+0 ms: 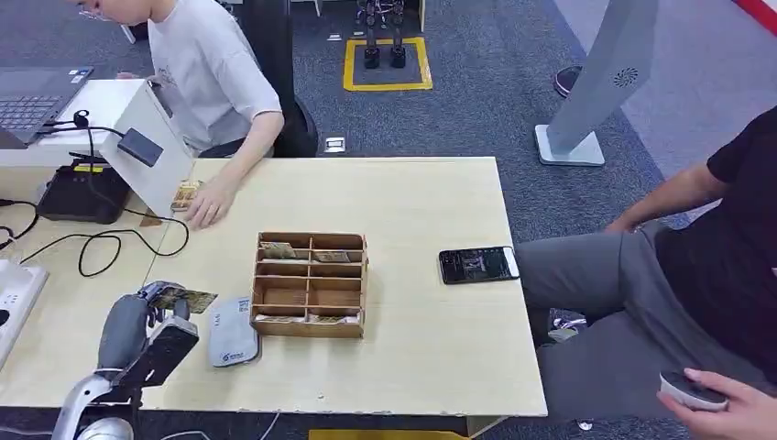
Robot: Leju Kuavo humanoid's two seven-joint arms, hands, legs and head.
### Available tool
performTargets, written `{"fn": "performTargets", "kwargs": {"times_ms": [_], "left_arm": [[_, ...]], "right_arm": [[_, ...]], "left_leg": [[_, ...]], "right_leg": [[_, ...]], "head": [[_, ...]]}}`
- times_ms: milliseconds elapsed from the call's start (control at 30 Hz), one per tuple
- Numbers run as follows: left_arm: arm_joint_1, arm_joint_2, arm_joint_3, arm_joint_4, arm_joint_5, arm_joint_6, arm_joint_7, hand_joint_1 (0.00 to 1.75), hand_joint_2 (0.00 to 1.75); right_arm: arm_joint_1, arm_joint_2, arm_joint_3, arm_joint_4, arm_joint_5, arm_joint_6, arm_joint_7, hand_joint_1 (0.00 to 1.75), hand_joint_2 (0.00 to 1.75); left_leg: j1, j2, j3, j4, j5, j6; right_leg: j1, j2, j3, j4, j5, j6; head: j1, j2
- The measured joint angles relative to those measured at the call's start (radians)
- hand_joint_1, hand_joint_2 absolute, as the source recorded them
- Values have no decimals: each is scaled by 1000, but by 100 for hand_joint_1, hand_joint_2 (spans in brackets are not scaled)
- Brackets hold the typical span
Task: Pass the card to the sensor for recognition and then transmit it.
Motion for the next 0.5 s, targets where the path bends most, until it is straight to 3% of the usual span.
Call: {"fn": "performTargets", "kwargs": {"times_ms": [233, 500], "left_arm": [[0, -41, 1, 0, 2, -50, 56, 175, 175], [0, -74, 1, 21, -38, -46, 75, 175, 175]], "right_arm": [[0, 2, -5, 0, 0, 0, 0, 0, 175], [0, 5, -7, 0, 2, 0, 5, 0, 175]], "left_leg": [[0, 0, 0, 0, 0, 0], [0, 0, 0, 0, 0, 0]], "right_leg": [[0, 0, 0, 0, 0, 0], [0, 0, 0, 0, 0, 0]], "head": [[0, 0], [0, 0]]}}
